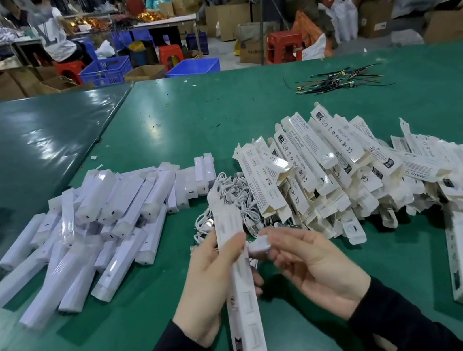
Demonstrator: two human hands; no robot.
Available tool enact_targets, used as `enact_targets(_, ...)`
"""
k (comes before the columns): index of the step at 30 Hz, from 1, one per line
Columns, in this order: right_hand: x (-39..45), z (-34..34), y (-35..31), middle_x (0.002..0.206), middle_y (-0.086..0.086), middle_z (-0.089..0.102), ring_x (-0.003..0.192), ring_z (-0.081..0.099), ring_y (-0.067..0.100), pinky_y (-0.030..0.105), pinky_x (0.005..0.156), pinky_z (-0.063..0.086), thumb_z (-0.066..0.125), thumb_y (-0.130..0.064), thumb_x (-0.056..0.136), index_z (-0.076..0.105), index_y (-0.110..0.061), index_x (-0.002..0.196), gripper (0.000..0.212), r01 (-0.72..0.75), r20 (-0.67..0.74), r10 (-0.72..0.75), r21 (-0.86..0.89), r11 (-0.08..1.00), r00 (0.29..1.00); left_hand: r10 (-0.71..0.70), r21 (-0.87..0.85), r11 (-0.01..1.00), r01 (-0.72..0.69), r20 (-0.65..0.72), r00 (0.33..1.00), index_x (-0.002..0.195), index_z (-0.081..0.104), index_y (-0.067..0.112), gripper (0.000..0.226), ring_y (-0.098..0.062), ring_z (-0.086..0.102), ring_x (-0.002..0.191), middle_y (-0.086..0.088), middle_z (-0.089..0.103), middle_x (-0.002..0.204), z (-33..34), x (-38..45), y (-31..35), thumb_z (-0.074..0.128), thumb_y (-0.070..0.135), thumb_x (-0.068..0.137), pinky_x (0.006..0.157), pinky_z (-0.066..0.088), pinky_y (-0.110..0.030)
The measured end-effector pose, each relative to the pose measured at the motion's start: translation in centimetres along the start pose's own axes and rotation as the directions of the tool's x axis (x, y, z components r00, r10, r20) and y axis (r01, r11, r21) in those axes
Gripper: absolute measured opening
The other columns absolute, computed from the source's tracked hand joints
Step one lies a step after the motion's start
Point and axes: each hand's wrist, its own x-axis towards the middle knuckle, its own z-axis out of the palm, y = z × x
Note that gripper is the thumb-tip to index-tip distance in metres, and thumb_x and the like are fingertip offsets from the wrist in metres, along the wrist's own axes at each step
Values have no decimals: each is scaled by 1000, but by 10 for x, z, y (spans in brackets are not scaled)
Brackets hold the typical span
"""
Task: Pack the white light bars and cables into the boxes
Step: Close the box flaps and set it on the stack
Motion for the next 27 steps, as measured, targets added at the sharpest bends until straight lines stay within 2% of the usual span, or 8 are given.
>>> enact_targets(3,-2,-7,-20,77,7,74,60,66,8,15,54,54,70,-5,65,80,-10,77,17,172,-108,-171,0,985,979,-159,-166,969,183,148,976,115,66,3,43,-22,53,48,-12,60,75,-2,0,2,56,26,80,40,47,-28)
enact_targets(6,-6,-13,-36,82,9,75,65,68,9,15,59,55,68,-3,67,80,-9,77,17,310,-150,-320,-89,947,935,-187,-176,955,239,267,945,120,62,4,47,-18,43,45,-10,46,62,-6,0,1,53,25,79,40,42,-25)
enact_targets(9,-8,-12,-38,78,11,74,63,68,13,16,60,55,71,-5,64,80,-10,76,16,329,-112,-365,-251,910,924,-203,-129,951,280,421,884,108,63,4,39,-14,41,33,-9,42,56,-6,-4,3,51,36,89,34,41,-20)
enact_targets(11,-8,-8,-36,78,11,74,64,67,14,18,61,55,74,-11,62,80,-13,76,16,350,-61,-397,-365,863,916,-195,-107,952,288,513,836,92,60,4,42,-12,42,30,-11,45,56,-5,-6,5,63,46,87,34,44,-20)
enact_targets(15,-8,-6,-32,81,9,76,74,69,13,20,68,54,76,-20,63,81,-20,79,17,408,38,-463,-539,736,885,-210,19,971,237,540,815,79,53,2,45,-15,48,30,-12,52,51,-5,-7,2,78,39,77,37,49,-24)
enact_targets(20,-11,-8,-37,82,13,75,72,69,16,21,66,57,75,-9,66,79,-14,80,15,402,147,-387,-537,741,910,-251,117,968,223,523,814,81,64,7,39,-18,53,34,-12,56,48,-7,-6,0,70,46,80,38,43,-20)
enact_targets(25,-17,-13,-45,85,16,75,76,70,21,28,74,57,80,-8,65,72,-6,83,21,370,260,-265,-694,617,929,-278,150,960,235,570,773,97,65,3,37,-16,51,31,-13,55,47,-6,-7,0,66,37,82,35,42,-19)
enact_targets(27,-18,-14,-46,86,14,75,78,69,20,25,74,55,82,-7,65,70,-6,86,24,360,290,-214,-721,592,933,-302,165,953,255,605,736,101,63,2,37,-15,52,31,-12,56,47,-4,-8,1,64,33,81,34,43,-18)
